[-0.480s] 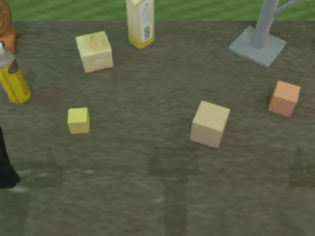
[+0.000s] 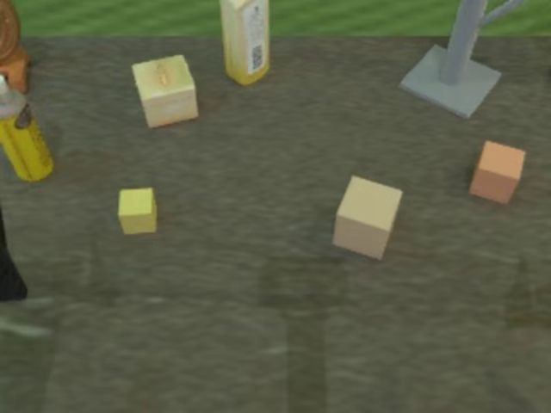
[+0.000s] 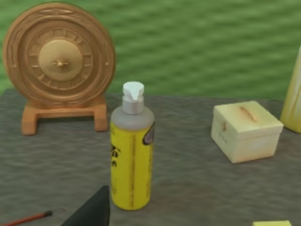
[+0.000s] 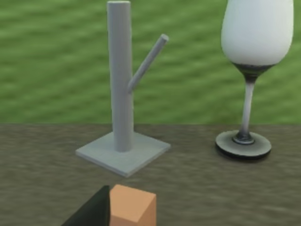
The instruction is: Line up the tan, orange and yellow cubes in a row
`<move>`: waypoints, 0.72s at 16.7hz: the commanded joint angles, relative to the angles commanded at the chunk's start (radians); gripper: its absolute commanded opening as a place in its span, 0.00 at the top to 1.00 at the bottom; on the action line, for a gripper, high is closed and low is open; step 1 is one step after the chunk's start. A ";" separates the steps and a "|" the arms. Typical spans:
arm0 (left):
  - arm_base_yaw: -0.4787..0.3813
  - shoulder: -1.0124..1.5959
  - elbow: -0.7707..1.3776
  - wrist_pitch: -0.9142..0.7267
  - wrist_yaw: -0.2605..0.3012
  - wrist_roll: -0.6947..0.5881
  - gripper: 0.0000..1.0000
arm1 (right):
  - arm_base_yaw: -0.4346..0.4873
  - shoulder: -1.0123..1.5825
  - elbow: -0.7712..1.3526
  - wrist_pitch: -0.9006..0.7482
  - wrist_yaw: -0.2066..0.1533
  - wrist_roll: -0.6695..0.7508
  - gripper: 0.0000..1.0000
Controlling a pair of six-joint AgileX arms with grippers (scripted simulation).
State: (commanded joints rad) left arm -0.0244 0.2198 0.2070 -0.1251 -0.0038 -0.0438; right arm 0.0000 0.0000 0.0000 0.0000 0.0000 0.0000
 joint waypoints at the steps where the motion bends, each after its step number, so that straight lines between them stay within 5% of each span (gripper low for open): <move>1: -0.009 0.074 0.062 -0.042 0.000 -0.012 0.00 | 0.000 0.000 0.000 0.000 0.000 0.000 0.00; 12: -0.145 1.216 0.946 -0.685 0.003 -0.175 0.00 | 0.000 0.000 0.000 0.000 0.000 0.000 0.00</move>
State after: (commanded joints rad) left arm -0.1692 1.4358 1.1529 -0.8102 -0.0004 -0.2184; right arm 0.0000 0.0000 0.0000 0.0000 0.0000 0.0000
